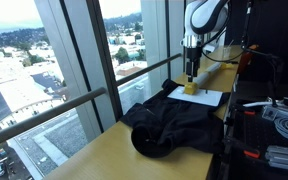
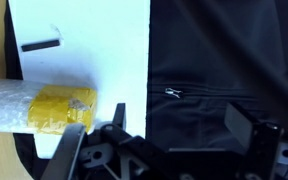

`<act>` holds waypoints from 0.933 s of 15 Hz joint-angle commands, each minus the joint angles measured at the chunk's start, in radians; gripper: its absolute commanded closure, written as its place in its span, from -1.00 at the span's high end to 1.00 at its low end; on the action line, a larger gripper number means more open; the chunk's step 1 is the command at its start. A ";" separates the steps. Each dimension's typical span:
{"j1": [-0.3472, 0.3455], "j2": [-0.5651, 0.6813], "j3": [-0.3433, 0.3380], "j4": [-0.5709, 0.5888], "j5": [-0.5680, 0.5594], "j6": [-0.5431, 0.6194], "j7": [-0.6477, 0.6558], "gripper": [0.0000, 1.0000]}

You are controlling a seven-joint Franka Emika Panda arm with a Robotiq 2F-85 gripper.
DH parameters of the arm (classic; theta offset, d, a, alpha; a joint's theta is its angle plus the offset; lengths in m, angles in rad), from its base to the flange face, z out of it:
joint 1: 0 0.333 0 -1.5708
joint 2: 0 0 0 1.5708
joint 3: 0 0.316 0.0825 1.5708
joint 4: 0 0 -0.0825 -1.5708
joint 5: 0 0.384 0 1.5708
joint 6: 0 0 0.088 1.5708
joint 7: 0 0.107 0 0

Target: Zip up the black jumper

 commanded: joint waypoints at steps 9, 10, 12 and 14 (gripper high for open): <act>0.004 0.203 0.029 0.068 -0.058 0.143 0.087 1.00; 0.007 0.227 0.027 0.084 -0.063 0.153 0.099 1.00; 0.014 0.270 0.025 0.118 -0.075 0.162 0.120 1.00; 0.022 0.305 0.028 0.159 -0.084 0.155 0.135 1.00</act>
